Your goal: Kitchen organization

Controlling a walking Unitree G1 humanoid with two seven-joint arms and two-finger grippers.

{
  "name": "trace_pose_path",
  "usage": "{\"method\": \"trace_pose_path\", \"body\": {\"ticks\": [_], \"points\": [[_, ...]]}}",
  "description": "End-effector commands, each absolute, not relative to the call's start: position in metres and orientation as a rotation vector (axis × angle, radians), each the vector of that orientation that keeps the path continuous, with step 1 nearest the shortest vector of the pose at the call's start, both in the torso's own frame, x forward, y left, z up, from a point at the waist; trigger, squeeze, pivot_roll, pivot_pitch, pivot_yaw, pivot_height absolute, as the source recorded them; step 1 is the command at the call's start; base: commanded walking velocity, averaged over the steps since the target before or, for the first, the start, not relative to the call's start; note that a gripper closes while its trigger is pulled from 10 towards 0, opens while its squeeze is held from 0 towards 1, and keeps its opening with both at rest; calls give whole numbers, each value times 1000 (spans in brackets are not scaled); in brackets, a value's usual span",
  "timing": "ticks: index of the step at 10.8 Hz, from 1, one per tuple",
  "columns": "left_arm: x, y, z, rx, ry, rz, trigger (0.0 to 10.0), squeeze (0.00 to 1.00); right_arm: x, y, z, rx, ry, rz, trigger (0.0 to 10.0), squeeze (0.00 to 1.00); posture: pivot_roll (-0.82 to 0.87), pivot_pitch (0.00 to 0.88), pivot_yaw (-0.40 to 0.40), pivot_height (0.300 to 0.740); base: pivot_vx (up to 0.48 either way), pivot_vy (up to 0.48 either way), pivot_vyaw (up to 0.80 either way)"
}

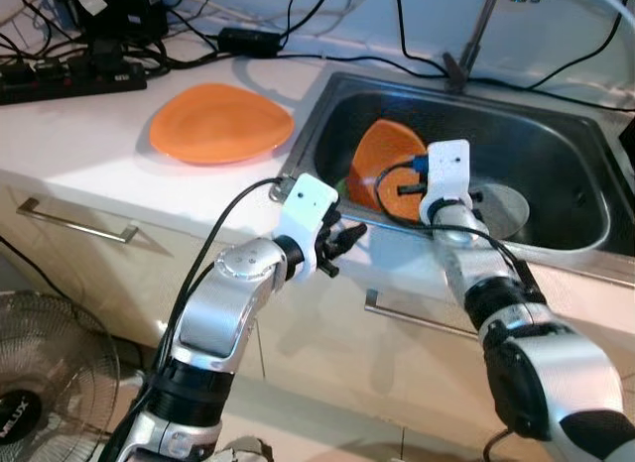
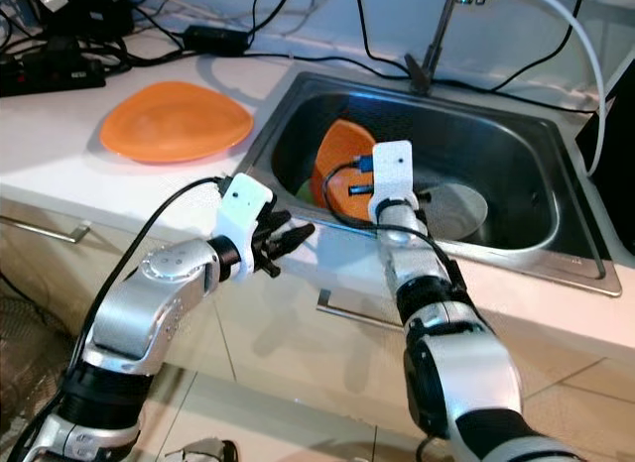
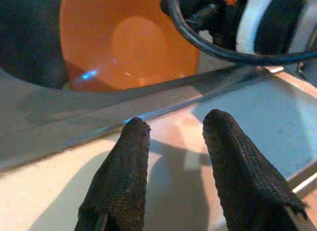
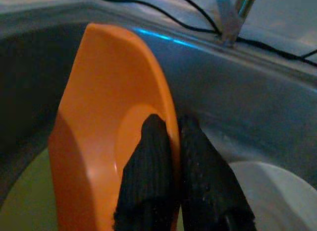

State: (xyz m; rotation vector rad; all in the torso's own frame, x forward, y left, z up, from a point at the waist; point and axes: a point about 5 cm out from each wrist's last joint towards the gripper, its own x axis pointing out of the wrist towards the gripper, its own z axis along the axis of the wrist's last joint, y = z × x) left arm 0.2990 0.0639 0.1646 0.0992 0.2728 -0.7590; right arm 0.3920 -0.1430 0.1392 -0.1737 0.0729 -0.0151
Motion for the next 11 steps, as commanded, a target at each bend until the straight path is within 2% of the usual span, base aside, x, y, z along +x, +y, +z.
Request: {"method": "trace_pose_path", "body": {"ticks": [1, 2, 3, 4, 5, 6, 8, 11], "points": [[294, 61, 164, 96, 290, -782, 10000, 0, 397, -142, 153, -183, 19, -6, 10000, 0, 151, 41, -69, 740, 0, 0, 0], [293, 62, 164, 98, 297, -782, 10000, 0, 397, -142, 153, -183, 25, 0, 10000, 0, 150, 44, -68, 740, 0, 0, 0], [292, 62, 164, 103, 303, -779, 10000, 0, 397, -141, 151, -182, 33, 10, 10000, 259, 153, 45, -69, 740, 0, 0, 0], [292, 63, 164, 104, 307, -772, 10000, 0, 397, -140, 150, -181, 34, 19, 10000, 1000, 153, 44, -69, 740, 0, 0, 0], [292, 63, 164, 104, 309, -768, 10000, 0, 397, -139, 151, -189, 25, 21, 10000, 1000, 152, 44, -68, 740, 0, 0, 0], [293, 63, 164, 100, 309, -758, 10000, 0, 398, -140, 155, -177, 8, 12, 10000, 0, 148, 43, -67, 740, 0, 0, 0], [294, 64, 165, 107, 300, -754, 10000, 0, 399, -140, 159, -165, -14, 14, 10000, 0, 145, 42, -67, 740, 0, 0, 0], [307, 67, 177, 108, 136, -644, 10000, 0, 401, -144, 180, -68, -138, -14, 10000, 0, 121, 32, -68, 740, 0, 0, 0]]}}
